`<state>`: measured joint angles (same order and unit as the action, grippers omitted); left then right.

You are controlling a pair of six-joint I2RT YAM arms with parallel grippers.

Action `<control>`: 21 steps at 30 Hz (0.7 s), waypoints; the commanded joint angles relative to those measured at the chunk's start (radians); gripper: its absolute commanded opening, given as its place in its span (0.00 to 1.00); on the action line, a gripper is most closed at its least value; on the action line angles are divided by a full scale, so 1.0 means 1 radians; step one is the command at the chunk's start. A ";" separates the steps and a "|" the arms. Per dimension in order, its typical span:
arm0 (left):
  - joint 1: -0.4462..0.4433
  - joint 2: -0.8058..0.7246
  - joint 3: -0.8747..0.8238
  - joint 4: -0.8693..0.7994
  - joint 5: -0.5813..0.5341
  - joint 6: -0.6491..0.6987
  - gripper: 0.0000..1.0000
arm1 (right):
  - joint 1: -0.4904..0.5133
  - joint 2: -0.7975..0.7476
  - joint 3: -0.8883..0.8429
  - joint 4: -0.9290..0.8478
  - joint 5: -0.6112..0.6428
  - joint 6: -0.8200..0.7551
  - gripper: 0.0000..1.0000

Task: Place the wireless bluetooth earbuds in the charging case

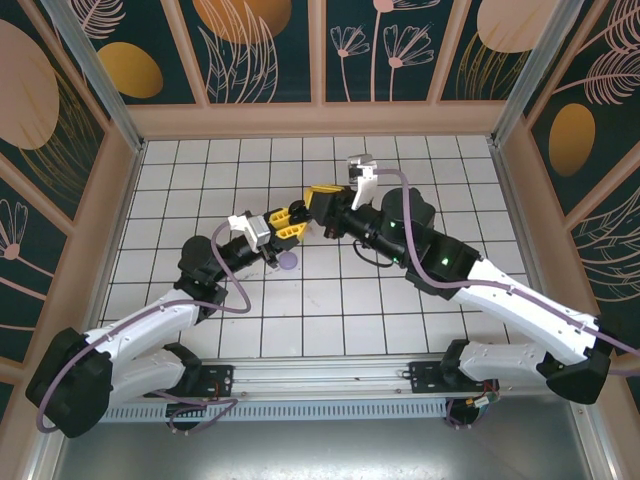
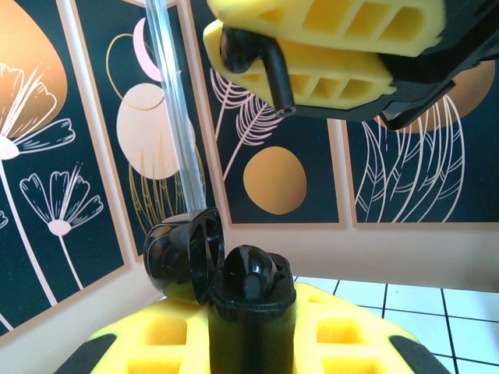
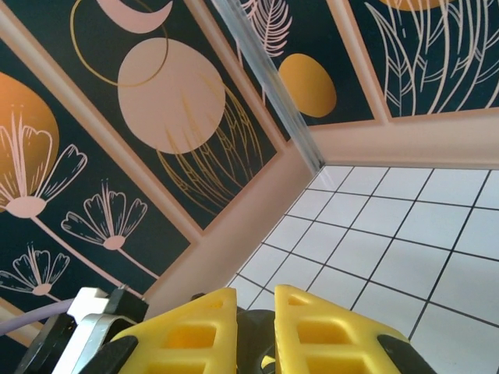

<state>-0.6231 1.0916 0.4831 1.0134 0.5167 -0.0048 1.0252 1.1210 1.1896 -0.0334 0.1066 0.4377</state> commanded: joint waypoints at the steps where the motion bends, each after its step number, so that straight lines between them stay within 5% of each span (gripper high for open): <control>1: -0.005 0.001 0.025 0.053 0.019 -0.022 0.00 | 0.018 0.002 -0.022 0.072 0.013 -0.018 0.15; 21: -0.005 -0.010 0.021 0.081 0.026 -0.043 0.00 | 0.027 0.025 -0.077 0.104 0.051 -0.004 0.14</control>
<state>-0.6231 1.0931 0.4831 1.0447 0.5186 -0.0311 1.0454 1.1355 1.1225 0.0208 0.1356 0.4316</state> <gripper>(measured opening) 0.209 0.146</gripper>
